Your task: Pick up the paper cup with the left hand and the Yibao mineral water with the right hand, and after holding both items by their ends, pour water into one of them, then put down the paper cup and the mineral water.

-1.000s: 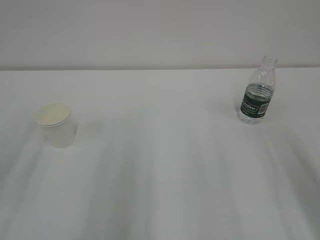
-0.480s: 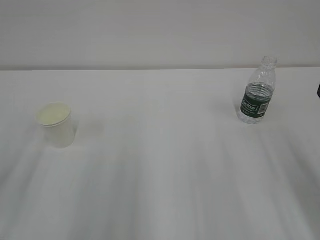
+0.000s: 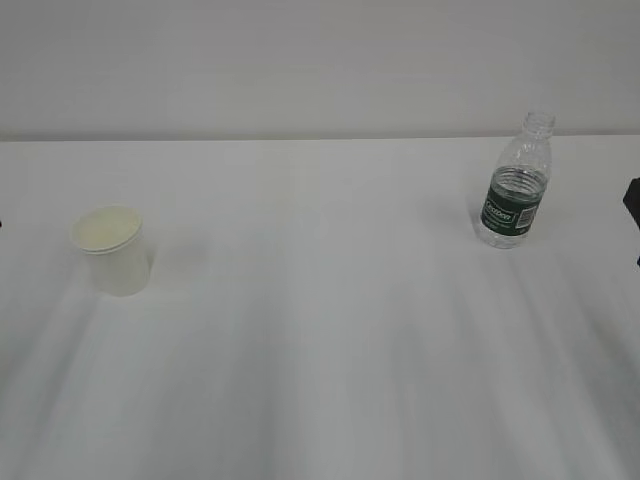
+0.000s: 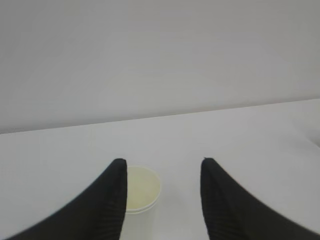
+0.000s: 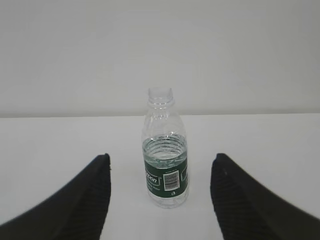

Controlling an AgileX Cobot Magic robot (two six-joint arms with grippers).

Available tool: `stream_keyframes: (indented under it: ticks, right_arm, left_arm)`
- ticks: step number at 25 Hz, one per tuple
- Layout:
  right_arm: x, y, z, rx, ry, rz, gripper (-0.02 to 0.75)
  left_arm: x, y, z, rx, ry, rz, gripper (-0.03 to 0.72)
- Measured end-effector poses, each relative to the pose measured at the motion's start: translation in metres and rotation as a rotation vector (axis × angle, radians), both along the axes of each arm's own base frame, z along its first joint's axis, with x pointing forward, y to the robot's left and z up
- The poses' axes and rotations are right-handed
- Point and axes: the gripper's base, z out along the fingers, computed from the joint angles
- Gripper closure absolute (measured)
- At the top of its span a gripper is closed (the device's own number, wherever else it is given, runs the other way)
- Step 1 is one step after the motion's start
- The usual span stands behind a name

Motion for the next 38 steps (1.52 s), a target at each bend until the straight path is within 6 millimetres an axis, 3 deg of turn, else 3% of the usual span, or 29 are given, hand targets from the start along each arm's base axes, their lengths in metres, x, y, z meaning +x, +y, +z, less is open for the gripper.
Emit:
stream_keyframes:
  ticks: [11,18,31,38]
  right_arm:
    - [0.004,0.002,-0.029,0.023,-0.037,0.016,0.258]
    - [0.011,0.003,-0.062,0.021,0.109,0.021,0.258]
    - [0.016,0.003,-0.064,-0.001,0.109,0.027,0.258]
    - [0.035,0.004,-0.077,-0.002,0.146,0.032,0.258]
  left_arm:
    - [0.004,-0.005,-0.017,-0.017,-0.044,-0.040,0.346]
    - [0.010,-0.009,-0.022,-0.023,-0.071,-0.076,0.346]
    - [0.012,-0.014,-0.027,-0.010,-0.069,-0.119,0.347]
    - [0.012,-0.014,-0.026,-0.015,-0.088,-0.125,0.347]
